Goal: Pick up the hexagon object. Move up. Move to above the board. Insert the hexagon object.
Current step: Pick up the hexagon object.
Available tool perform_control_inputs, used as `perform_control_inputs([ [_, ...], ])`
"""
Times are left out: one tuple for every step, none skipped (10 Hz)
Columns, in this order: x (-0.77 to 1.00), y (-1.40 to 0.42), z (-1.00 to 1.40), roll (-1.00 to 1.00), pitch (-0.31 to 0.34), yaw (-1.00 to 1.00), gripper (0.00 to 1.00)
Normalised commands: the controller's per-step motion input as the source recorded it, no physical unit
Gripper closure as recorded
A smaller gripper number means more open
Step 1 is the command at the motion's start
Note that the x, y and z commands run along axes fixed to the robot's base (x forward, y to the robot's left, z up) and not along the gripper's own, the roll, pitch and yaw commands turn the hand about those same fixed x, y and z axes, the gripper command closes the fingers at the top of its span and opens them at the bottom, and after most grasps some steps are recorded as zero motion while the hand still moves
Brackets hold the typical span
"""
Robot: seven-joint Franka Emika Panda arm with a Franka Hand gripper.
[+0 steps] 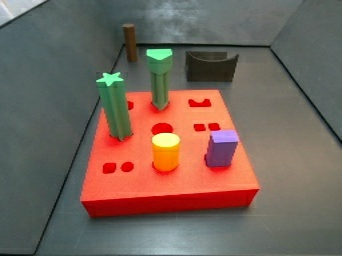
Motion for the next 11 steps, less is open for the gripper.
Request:
perform_control_inputs([
  [-0.44,0.05,-0.06,0.0,-0.036,0.0,0.0],
  [-0.88,0.23,-0.33,0.0,-0.083,0.1,0.0],
  [-0.95,0.3,-0.49,0.02,-0.117,0.22,0.0],
  [-0.92,0.29,-0.57,0.06,-0.126,0.26,0.0],
  [-0.82,0.25,-0.67,0.1,-0.14,0.33,0.0],
  [-0.69,0.35,-0.59,0.14,-0.084,0.38,0.0],
  [-0.53,0.33,-0.45,0.18,-0.02,0.45,0.0],
  [-0.45,0.29,-0.41,0.17,-0.024,0.53,0.0],
  [-0.25,0.21,-0.33,0.09,-0.024,0.45,0.0],
  [0.0,0.01,-0.35,0.01,0.0,0.18,0.0],
  [0.2,0.0,-1.0,0.05,-0.027,0.15,0.0],
])
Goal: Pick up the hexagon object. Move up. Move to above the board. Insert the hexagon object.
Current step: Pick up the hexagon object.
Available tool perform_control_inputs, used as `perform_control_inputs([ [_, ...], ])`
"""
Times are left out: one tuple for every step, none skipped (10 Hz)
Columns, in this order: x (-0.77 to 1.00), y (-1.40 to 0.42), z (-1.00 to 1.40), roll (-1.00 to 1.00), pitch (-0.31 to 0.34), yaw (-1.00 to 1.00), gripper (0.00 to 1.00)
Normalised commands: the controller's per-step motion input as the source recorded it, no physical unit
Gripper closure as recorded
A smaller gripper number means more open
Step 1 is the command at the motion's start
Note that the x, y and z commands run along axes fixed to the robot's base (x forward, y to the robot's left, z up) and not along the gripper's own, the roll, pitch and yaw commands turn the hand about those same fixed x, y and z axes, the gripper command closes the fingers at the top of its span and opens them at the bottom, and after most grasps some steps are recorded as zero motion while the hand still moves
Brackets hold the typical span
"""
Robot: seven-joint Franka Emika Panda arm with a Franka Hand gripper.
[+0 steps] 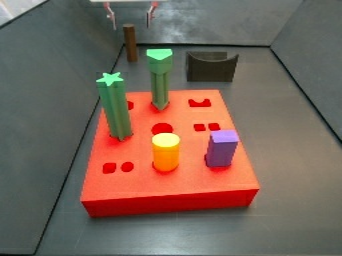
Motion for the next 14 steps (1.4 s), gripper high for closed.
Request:
perform_control_inputs([
  [0.11,0.0,-0.95,0.09,-0.003,0.13,0.0],
  [-0.04,0.0,-0.06,0.0,0.0,0.0,0.0],
  [-0.14,0.0,0.0,0.0,-0.009,0.0,0.0],
  [-0.49,0.14,-0.09,0.0,-0.099,0.05,0.0],
  [-0.4,0.19,-0.14,0.0,-0.174,0.41,0.0],
  [0.0,0.0,0.0,0.0,0.0,0.0,0.0],
  [0.0,0.0,0.0,0.0,0.0,0.0,1.0],
  [0.0,0.0,0.0,0.0,0.0,0.0,1.0],
  [0.0,0.0,0.0,0.0,0.0,0.0,1.0],
  [0.0,0.0,0.0,0.0,0.0,0.0,1.0],
  [0.0,0.0,0.0,0.0,0.0,0.0,1.0],
  [0.0,0.0,0.0,0.0,0.0,0.0,1.0],
  [0.0,0.0,0.0,0.0,0.0,0.0,1.0],
  [0.0,0.0,0.0,0.0,0.0,0.0,1.0],
])
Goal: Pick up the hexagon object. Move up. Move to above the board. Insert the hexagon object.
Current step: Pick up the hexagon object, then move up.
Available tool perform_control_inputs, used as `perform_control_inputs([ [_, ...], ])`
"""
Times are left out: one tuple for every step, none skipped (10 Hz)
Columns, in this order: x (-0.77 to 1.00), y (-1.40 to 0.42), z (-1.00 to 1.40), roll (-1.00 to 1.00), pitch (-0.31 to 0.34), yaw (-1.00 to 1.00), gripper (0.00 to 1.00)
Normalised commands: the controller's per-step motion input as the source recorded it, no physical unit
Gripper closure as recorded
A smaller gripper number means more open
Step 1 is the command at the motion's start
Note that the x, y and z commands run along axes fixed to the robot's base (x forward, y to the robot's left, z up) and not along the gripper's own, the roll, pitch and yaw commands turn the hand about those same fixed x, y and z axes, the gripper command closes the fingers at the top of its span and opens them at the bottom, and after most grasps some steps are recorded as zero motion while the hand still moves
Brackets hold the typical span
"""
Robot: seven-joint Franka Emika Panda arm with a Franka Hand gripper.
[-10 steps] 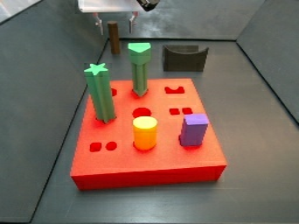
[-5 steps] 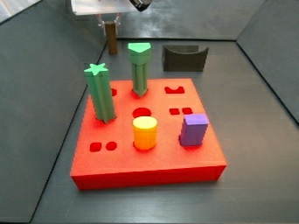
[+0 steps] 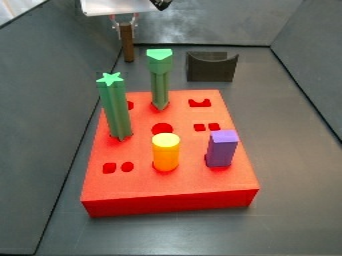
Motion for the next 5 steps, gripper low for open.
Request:
perform_control_inputs([
  [0.0,0.0,0.0,0.0,0.0,0.0,1.0],
  [0.0,0.0,0.0,0.0,0.0,0.0,1.0],
  [0.0,0.0,0.0,0.0,0.0,0.0,1.0],
  [0.0,0.0,0.83,0.0,0.0,0.0,1.0],
  [0.05,-0.04,0.84,0.0,-0.01,-0.03,1.0],
])
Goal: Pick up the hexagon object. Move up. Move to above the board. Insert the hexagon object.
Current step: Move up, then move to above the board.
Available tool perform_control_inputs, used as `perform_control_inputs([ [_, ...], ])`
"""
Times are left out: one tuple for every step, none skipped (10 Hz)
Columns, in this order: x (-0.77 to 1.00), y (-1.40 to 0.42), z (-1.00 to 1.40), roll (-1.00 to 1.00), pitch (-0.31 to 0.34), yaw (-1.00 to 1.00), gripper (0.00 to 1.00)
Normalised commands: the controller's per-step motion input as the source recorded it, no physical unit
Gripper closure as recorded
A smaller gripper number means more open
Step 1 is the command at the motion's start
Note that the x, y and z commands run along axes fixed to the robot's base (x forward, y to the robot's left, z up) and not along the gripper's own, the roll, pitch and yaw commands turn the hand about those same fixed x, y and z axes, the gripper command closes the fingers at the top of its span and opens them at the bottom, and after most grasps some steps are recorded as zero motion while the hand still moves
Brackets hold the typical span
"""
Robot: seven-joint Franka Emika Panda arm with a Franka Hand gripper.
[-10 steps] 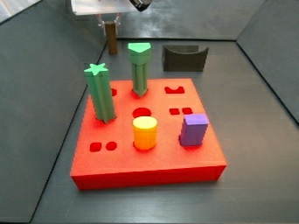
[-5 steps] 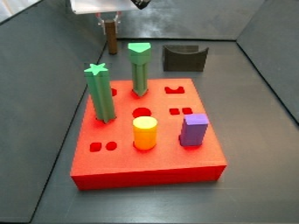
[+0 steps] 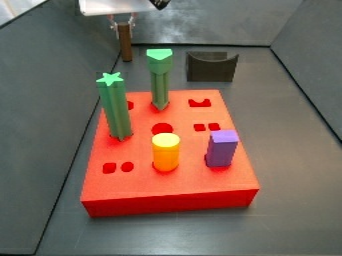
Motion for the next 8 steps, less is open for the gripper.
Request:
perform_control_inputs([
  [0.02,-0.03,0.75,0.02,0.014,-0.04,1.0],
  [-0.01,-0.01,0.65,0.04,0.034,-0.04,1.0],
  [-0.03,0.01,0.5,0.07,0.053,-0.03,1.0],
  [-0.03,0.01,0.4,0.09,0.064,-0.03,1.0],
  [-0.03,0.01,0.26,0.11,0.071,-0.01,1.0],
  [-0.03,0.0,0.19,0.12,0.079,0.0,1.0],
  [-0.22,-0.29,1.0,-0.04,0.087,-0.2,1.0],
  [-0.22,-0.3,1.0,-0.04,0.081,-0.19,1.0],
])
